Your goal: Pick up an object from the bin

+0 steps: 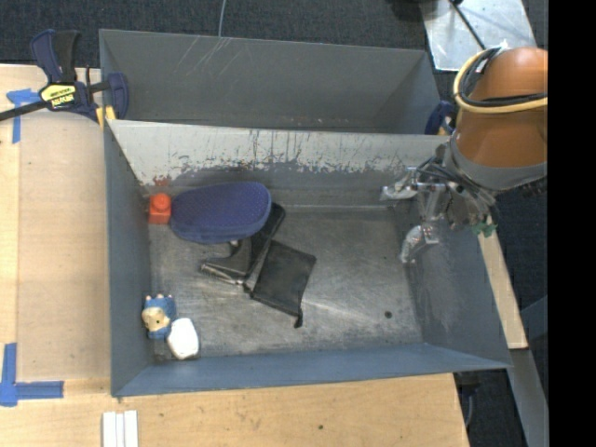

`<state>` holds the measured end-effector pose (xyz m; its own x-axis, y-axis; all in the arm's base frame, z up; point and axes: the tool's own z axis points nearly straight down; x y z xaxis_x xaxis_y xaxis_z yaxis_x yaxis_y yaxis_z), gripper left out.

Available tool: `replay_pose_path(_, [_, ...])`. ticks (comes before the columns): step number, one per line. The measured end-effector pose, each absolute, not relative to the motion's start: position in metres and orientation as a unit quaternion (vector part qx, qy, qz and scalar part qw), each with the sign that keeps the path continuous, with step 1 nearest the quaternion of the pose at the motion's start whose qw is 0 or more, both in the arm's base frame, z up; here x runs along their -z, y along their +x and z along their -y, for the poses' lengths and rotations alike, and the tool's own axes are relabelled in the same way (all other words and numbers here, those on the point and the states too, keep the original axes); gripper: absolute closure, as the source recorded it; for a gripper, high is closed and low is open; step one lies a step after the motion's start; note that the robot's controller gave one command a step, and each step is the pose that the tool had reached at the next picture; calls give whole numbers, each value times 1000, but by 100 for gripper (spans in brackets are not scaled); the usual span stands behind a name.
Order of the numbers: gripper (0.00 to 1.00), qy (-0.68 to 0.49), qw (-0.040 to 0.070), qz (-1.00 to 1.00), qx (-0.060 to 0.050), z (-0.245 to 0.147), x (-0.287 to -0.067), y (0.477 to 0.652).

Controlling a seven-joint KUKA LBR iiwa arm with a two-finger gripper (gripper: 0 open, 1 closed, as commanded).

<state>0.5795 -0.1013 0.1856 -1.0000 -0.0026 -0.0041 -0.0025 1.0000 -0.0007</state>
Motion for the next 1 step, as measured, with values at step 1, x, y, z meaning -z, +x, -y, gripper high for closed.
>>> replay_pose_path(1, [0, -40, 4, -999, 1, -8, -74, 584])
